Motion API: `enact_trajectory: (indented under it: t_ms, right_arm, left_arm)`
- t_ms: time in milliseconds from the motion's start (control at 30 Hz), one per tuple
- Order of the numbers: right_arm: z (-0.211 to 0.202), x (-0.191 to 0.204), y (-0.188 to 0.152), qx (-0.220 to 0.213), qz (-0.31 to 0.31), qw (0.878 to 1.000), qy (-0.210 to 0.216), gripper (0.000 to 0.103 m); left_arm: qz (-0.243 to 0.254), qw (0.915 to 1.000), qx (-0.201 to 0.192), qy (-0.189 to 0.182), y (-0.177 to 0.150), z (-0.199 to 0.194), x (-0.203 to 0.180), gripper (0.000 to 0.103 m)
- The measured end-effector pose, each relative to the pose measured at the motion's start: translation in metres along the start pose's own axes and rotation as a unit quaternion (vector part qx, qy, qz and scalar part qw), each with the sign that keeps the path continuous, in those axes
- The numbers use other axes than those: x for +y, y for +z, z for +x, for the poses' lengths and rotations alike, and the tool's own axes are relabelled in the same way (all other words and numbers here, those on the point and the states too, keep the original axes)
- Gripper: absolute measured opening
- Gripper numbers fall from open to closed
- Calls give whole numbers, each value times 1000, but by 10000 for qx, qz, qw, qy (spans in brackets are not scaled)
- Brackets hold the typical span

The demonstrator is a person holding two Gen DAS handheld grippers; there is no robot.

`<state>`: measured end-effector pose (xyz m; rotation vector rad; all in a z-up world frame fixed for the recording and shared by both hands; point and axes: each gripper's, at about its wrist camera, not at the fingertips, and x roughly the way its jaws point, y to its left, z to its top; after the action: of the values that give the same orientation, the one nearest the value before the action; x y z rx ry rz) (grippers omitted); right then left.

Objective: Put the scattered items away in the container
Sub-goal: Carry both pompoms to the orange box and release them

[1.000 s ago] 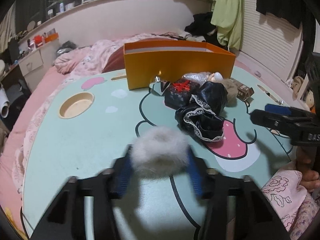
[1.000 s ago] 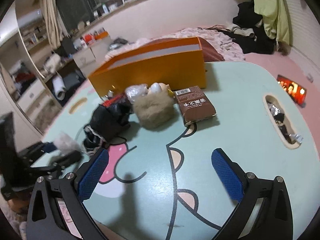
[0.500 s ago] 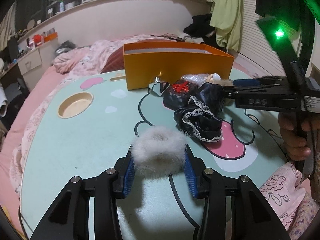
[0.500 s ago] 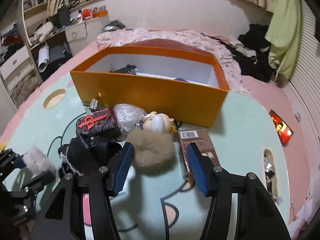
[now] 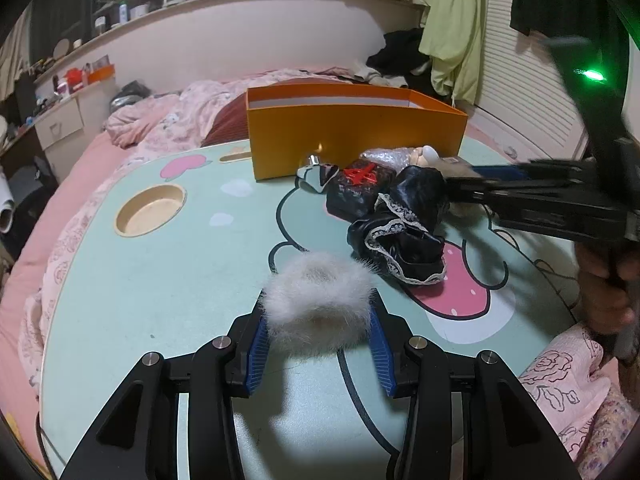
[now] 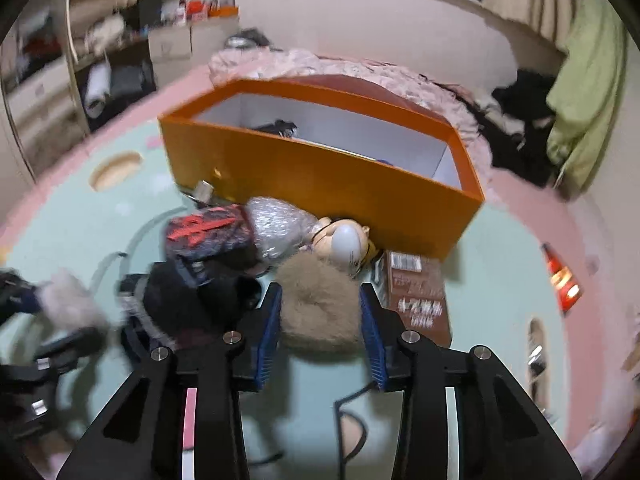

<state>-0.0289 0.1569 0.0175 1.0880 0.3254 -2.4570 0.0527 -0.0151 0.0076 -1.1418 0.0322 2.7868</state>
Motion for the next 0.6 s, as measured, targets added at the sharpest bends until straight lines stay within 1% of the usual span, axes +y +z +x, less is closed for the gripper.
enact_trajectory:
  t_ms: [133,267,300,433,500,600]
  right_arm:
    - [-33,-12,-22,-324,265,9972,623,39]
    - [-52,-18,-40,-437,484,9905,1210,39]
    - [-54,-19,-42,-433,508,9896,1271,39]
    - [-47,-9,-48,-321,458,9919,1144,39]
    - [-41,-7,-48,-223,530,9916,1160,39]
    - [-45,-6,-47,-265,527,9914,1170,39]
  left_arm:
    - [1,10000,0,-5,0,0,1,43]
    - [-10,10000,-4,-14,0,1,0,43]
    - [-11,10000,-4,-14,0,1,0,43]
    - [-29,10000,-10,-30,0,0,1,42]
    - [-35,10000,-28,-23,2,-2,1,42]
    - [-75,9997,-140,-207,10,-11,3,42]
